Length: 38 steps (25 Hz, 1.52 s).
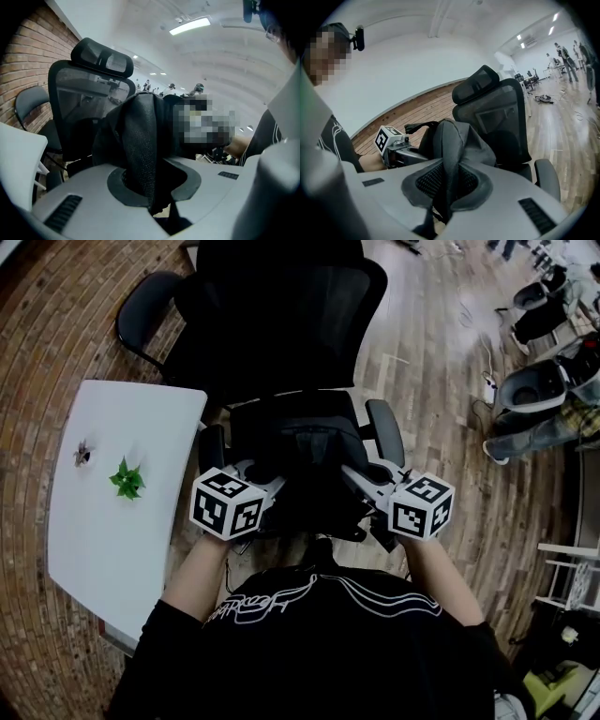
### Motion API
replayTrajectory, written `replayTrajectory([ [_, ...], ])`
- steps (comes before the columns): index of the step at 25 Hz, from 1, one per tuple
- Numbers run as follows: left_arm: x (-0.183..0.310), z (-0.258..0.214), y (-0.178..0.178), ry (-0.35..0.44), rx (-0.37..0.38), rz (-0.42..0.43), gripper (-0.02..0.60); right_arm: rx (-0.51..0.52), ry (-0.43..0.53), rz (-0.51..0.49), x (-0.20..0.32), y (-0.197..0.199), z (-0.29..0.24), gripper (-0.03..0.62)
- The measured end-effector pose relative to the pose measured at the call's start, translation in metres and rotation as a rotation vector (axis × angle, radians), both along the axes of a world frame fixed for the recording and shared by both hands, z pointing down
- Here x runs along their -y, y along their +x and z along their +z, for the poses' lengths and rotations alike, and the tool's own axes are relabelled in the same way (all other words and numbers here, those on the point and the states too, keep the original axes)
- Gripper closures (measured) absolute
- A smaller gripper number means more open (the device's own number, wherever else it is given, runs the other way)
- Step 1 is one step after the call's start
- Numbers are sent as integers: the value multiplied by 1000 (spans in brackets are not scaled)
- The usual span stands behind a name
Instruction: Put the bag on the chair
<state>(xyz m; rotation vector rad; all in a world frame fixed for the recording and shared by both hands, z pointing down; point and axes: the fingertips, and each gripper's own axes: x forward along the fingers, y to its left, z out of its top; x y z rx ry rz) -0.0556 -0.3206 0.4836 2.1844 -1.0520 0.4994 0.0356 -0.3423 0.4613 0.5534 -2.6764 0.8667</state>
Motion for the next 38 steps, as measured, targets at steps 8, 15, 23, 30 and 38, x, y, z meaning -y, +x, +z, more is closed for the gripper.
replayTrajectory([
  [8,66,9,-20,15,-1,-46,504,-30,32,-16,71,-21,8,562],
  [15,101,26,-44,4,-6,-23,505,-67,13,12,106,-46,25,562],
  [23,137,45,-63,-8,-18,-4,505,-110,2,82,143,-65,45,560],
  [30,157,62,-76,-1,-9,7,505,-166,9,112,164,-79,64,560],
  [38,174,94,-79,-8,7,3,503,-231,13,159,183,-81,96,554],
])
